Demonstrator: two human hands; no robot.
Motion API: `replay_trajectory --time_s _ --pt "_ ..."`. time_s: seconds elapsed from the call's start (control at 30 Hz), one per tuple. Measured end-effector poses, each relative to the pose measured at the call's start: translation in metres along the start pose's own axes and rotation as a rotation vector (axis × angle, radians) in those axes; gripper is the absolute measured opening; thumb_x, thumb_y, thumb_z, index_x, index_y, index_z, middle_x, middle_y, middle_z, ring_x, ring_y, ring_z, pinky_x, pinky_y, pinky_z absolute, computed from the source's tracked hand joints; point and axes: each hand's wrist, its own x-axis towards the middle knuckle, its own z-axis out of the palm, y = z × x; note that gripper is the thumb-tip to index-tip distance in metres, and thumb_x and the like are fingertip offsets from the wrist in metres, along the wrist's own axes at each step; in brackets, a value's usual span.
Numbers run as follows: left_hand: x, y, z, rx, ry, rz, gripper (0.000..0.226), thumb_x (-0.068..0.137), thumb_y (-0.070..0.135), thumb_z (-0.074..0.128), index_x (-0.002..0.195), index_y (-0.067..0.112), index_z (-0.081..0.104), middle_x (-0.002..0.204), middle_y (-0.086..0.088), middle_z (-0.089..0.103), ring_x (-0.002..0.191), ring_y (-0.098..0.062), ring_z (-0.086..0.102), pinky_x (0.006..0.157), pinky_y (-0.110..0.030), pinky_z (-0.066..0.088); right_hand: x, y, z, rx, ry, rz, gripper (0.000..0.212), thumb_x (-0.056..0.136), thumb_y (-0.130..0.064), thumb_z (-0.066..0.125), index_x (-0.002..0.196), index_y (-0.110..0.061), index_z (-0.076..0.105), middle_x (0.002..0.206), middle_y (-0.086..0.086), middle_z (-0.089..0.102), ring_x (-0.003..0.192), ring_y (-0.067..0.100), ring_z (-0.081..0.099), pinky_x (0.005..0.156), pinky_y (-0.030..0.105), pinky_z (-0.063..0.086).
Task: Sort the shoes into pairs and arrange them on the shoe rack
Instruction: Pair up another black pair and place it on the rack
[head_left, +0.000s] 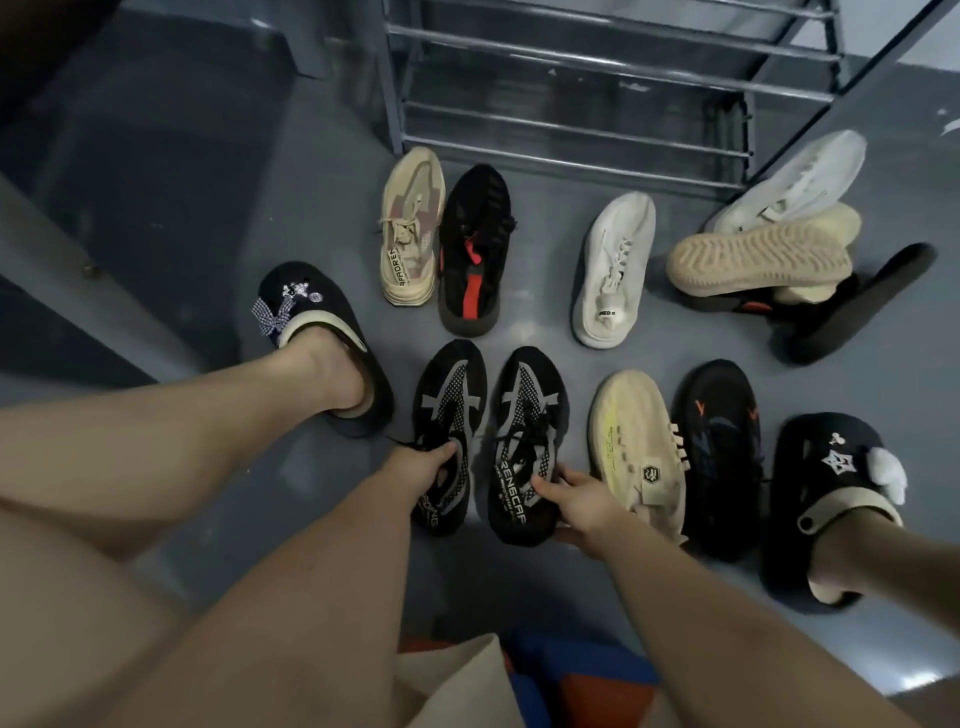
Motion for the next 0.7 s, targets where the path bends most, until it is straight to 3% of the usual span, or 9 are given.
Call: replay_trajectory --time_s 0.1,0.17,0.23,0.3,0.4,0.47,0.57,0.63,0.7 --pt "0.011 -0.007 -0.004 -0.084 -0.070 -0.099 0.083 0.067 0.049 0.078 0.131 0.003 0.051 0.135 -0.010 0.054 0.121 -0.031 0.054 0.105 -0.040 0.042 0.009 0.006 0.004 0.018 0.002 -0.012 0.038 0.094 -0.005 0.055 0.131 -0.009 0.051 0.122 0.013 0.061 0.078 0.011 0.060 0.056 0.024 0.053" --pt "0.009 -0.010 -0.007 -0.101 -0.115 -0.179 0.092 0.061 0.053 0.080 0.133 0.004 0.050 0.138 -0.011 0.052 0.124 -0.030 0.052 0.106 -0.038 0.039 0.013 0.013 0.004 0.011 0.011 -0.047 0.035 0.093 -0.005 0.055 0.128 -0.008 0.053 0.115 0.011 0.062 0.081 0.010 0.061 0.074 0.030 0.055" --pt "0.007 -0.009 -0.009 -0.046 -0.112 -0.190 0.071 0.083 0.041 0.067 0.138 0.004 0.043 0.145 -0.012 0.044 0.133 -0.029 0.042 0.106 -0.036 0.033 0.017 0.019 0.003 -0.013 0.033 -0.092 0.030 0.092 -0.005 0.056 0.121 -0.012 0.056 0.111 0.008 0.064 0.084 0.009 0.061 0.093 0.037 0.050" --pt "0.006 -0.007 -0.009 -0.027 -0.130 -0.184 0.060 0.092 0.035 0.057 0.141 0.005 0.040 0.148 -0.011 0.040 0.136 -0.027 0.037 0.106 -0.037 0.031 0.019 0.021 0.001 -0.008 0.043 -0.107 0.026 0.092 -0.007 0.057 0.117 -0.017 0.057 0.105 0.002 0.066 0.086 0.009 0.062 0.099 0.038 0.047" --pt "0.012 -0.009 -0.009 -0.031 -0.158 -0.212 0.052 0.092 0.036 0.056 0.135 0.009 0.048 0.142 -0.006 0.048 0.130 -0.023 0.044 0.092 -0.031 0.032 0.023 0.025 0.000 0.044 0.040 -0.091 0.022 0.092 -0.011 0.059 0.112 -0.021 0.060 0.101 -0.003 0.069 0.095 0.016 0.064 0.100 0.040 0.047" --pt "0.013 -0.011 -0.007 -0.021 -0.223 -0.237 0.049 0.089 0.039 0.059 0.129 0.012 0.053 0.137 -0.004 0.054 0.115 -0.019 0.053 0.086 -0.029 0.035 0.026 0.025 -0.002 0.085 0.068 -0.058 0.023 0.091 -0.017 0.061 0.114 -0.016 0.062 0.100 -0.001 0.069 0.095 0.017 0.065 0.098 0.040 0.049" --pt "0.007 -0.010 -0.001 -0.061 -0.264 -0.251 0.051 0.083 0.041 0.066 0.124 0.013 0.055 0.121 -0.002 0.061 0.100 -0.016 0.057 0.076 -0.030 0.049 0.024 0.022 -0.004 0.106 0.045 0.012 0.024 0.088 -0.029 0.065 0.108 -0.015 0.063 0.100 0.001 0.071 0.090 0.013 0.066 0.081 0.030 0.054" --pt "0.007 -0.015 0.003 -0.028 -0.227 -0.227 0.074 0.067 0.049 0.077 0.128 0.018 0.052 0.126 0.002 0.059 0.110 -0.017 0.055 0.091 -0.037 0.048 0.023 0.023 -0.003 0.117 0.000 0.017 0.020 0.086 -0.027 0.068 0.102 -0.017 0.063 0.099 0.000 0.070 0.088 0.012 0.066 0.075 0.026 0.053" --pt "-0.001 -0.020 0.009 -0.011 -0.175 -0.198 0.086 0.064 0.045 0.081 0.136 0.022 0.041 0.137 0.000 0.051 0.123 -0.024 0.049 0.098 -0.042 0.041 0.024 0.028 -0.003 0.087 -0.020 -0.019 0.027 0.080 -0.019 0.073 0.103 -0.019 0.059 0.100 -0.001 0.068 0.091 0.012 0.065 0.085 0.030 0.051"
